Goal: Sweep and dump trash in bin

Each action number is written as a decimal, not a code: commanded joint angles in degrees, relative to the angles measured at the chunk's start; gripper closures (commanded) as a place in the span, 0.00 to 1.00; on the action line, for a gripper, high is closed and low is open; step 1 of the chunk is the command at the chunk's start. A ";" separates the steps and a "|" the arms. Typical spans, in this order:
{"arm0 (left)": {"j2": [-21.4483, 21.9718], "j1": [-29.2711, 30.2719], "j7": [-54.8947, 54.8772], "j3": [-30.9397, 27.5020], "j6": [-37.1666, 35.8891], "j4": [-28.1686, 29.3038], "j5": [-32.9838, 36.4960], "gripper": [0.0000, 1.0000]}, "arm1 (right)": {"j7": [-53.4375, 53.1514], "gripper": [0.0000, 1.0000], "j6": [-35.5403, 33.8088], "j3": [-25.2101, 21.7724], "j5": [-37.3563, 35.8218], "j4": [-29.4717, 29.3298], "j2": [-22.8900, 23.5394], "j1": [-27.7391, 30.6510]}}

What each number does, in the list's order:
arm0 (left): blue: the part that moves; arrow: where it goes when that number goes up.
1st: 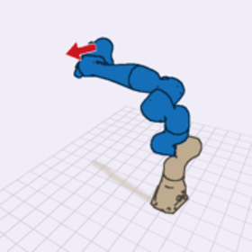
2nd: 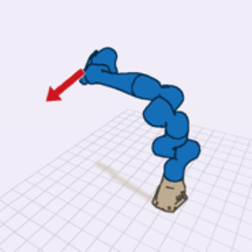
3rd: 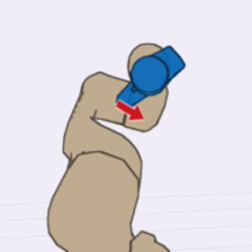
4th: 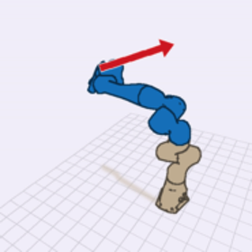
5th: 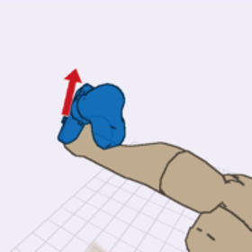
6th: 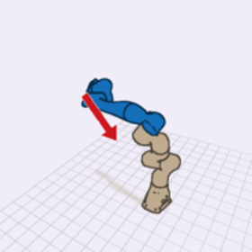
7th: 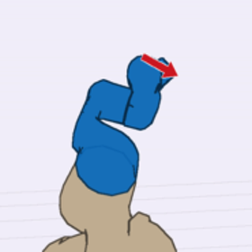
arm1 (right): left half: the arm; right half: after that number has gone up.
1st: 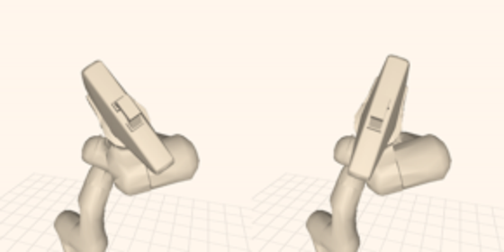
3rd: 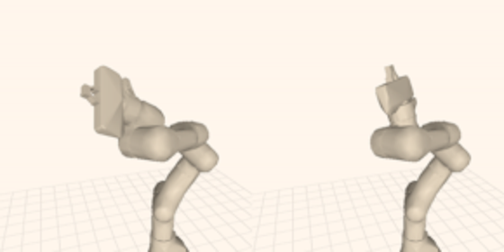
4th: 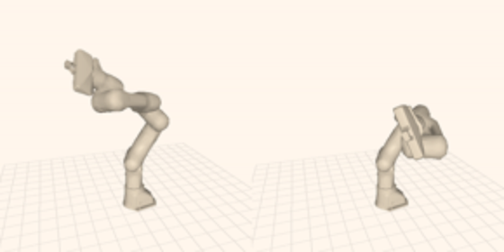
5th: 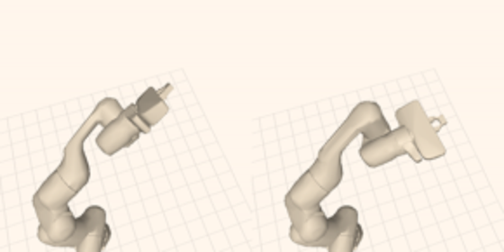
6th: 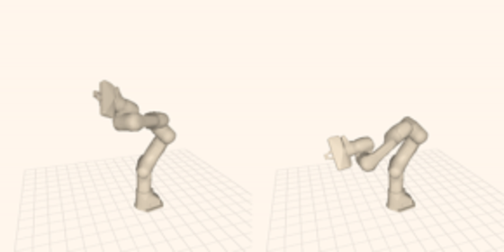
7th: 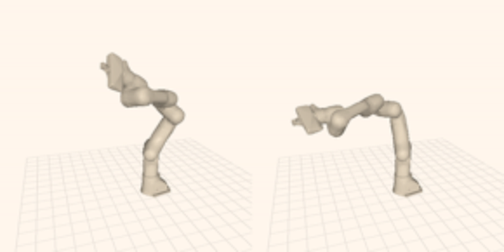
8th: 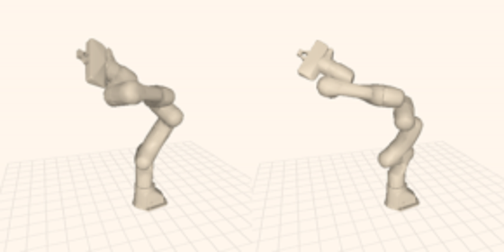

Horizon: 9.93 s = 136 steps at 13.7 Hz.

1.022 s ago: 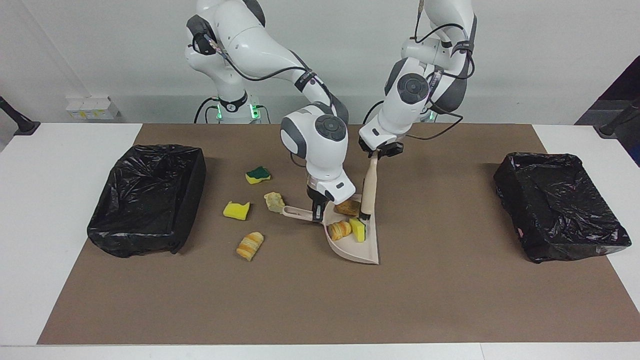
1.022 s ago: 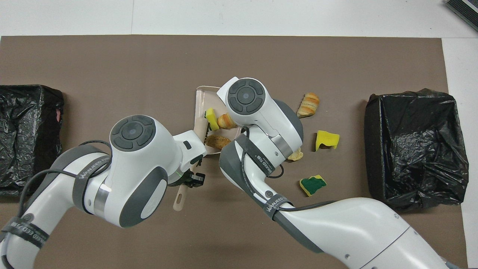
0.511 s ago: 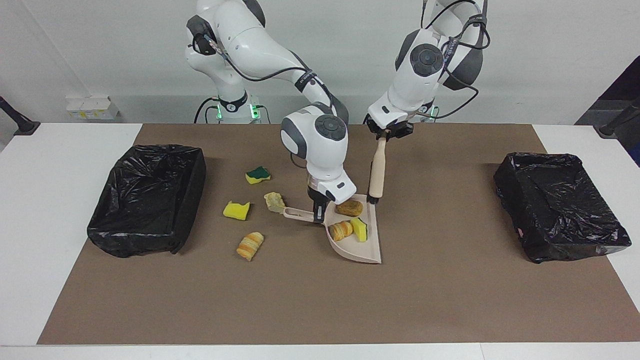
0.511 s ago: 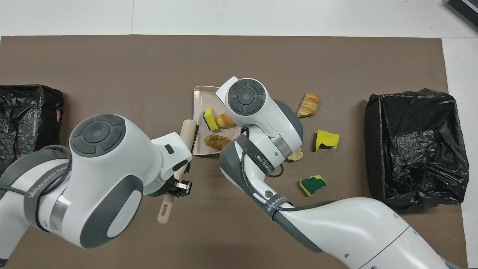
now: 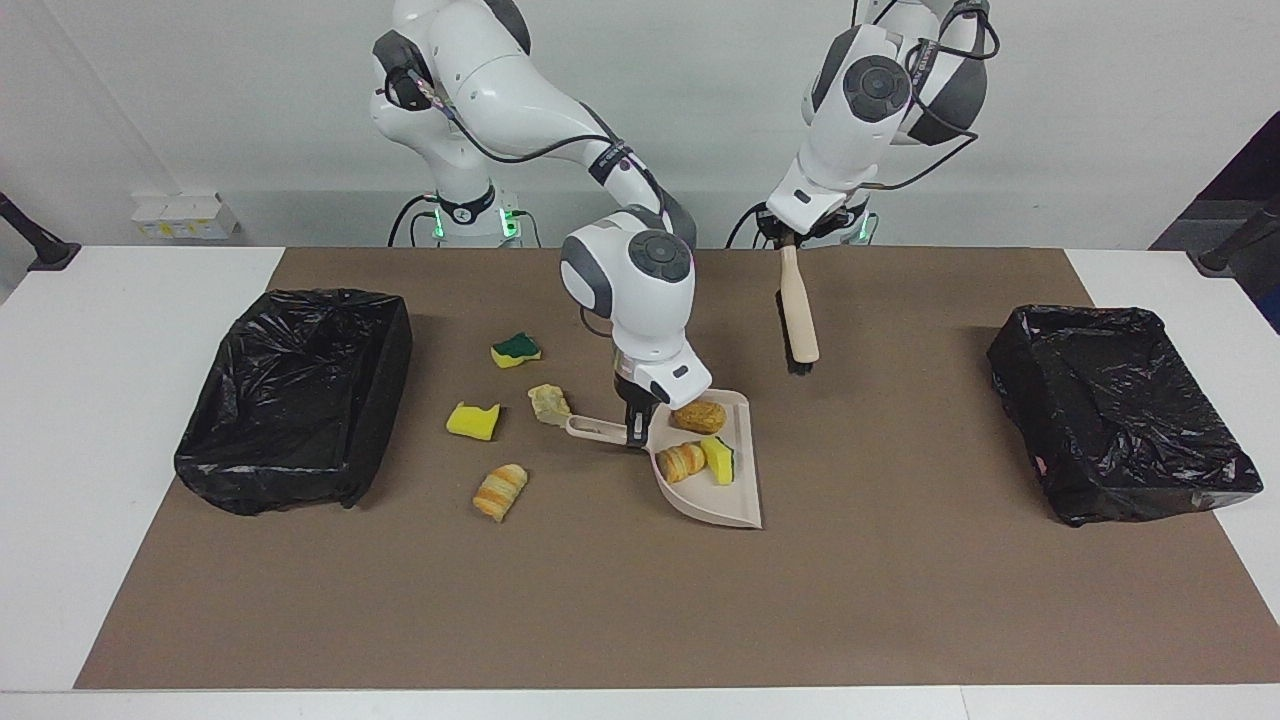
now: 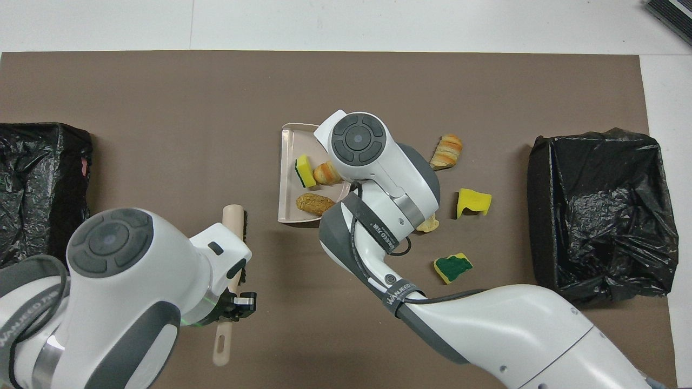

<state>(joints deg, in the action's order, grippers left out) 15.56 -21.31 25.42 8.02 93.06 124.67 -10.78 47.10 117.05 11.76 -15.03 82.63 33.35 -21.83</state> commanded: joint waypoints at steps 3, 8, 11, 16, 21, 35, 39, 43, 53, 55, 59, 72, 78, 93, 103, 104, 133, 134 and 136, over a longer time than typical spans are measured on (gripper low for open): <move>10.91 -5.23 2.34 -0.29 8.88 13.93 -1.78 1.00 | 5.97 1.00 1.34 0.72 0.35 0.60 -0.73 3.71; 1.61 -18.31 17.61 -0.20 27.49 18.94 -1.88 1.00 | 16.77 1.00 -1.55 0.72 7.54 2.96 -7.40 10.83; -2.27 -19.56 20.72 -0.20 31.92 18.94 -1.88 1.00 | 22.40 1.00 -7.61 0.63 8.27 2.97 -11.45 15.83; -3.51 -20.27 19.75 -0.20 32.89 18.94 -1.88 0.97 | 32.42 1.00 -13.33 0.63 8.44 2.88 -16.11 25.94; -4.56 -19.22 19.40 -0.46 31.57 17.71 -1.88 0.00 | 47.61 1.00 -16.94 0.63 8.35 4.02 -19.36 38.86; -1.58 10.56 -6.15 -0.90 6.09 -4.16 4.71 0.00 | 59.01 1.00 9.07 0.37 -12.70 35.32 -37.30 53.66; -1.76 22.33 -19.15 -0.90 1.70 -11.80 5.07 0.00 | 51.18 1.00 7.75 0.28 -22.03 35.67 -37.48 48.91; -4.03 28.86 -24.37 -0.90 1.16 -17.69 5.42 0.00 | 44.84 1.00 3.45 0.28 -29.33 35.05 -37.56 43.90; -15.47 27.81 -27.69 -0.46 -1.73 -33.27 10.78 0.00 | 44.65 1.00 -1.91 0.63 -39.63 30.40 -39.14 41.78; -15.38 27.81 -27.54 -0.38 -2.18 -33.09 11.13 0.00 | 42.91 1.00 -2.71 0.72 -38.41 28.12 -39.32 42.13; -13.98 27.99 -27.18 -0.38 -2.17 -33.70 10.52 0.00 | 37.39 1.00 -4.54 1.24 -34.63 24.69 -38.71 39.60; -9.67 27.11 -24.89 0.33 -6.03 -30.54 6.12 0.00 | -16.54 1.00 -10.62 1.33 -12.92 3.52 -17.56 19.30; -9.49 27.99 -25.25 0.15 -5.43 -30.10 8.32 0.00 | -51.00 1.00 -10.97 1.33 -10.20 -13.88 -1.29 7.88; -9.49 27.99 -25.07 0.15 -5.78 -30.10 8.32 0.00 | -90.42 1.00 -9.04 4.85 4.83 -25.94 13.50 -3.82; -9.32 27.99 -25.25 -0.11 -5.96 -29.75 8.32 0.00 | -91.49 0.77 -10.00 4.85 5.10 -24.28 13.50 -6.03; -9.32 27.99 -25.25 -0.11 -5.96 -29.75 8.23 0.00 | -91.49 0.71 -10.44 4.85 5.19 -24.27 13.41 -5.94; -9.32 27.81 -24.90 -0.11 -6.22 -29.75 8.23 0.00 | -104.67 0.15 13.38 5.38 21.62 40.59 -25.35 -19.82; -9.23 27.90 -24.90 -0.11 -6.22 -29.75 8.23 0.00 | -104.50 0.20 13.55 5.38 21.62 40.59 -25.26 -19.74; -8.97 27.90 -25.07 -0.11 -6.13 -29.23 8.23 0.00 | -104.41 0.24 16.08 5.38 21.62 40.59 -24.91 -19.74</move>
<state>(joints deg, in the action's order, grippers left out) 4.79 6.44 0.18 7.96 87.05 93.37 -3.29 -57.38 129.97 17.32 5.59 122.09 9.00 -41.43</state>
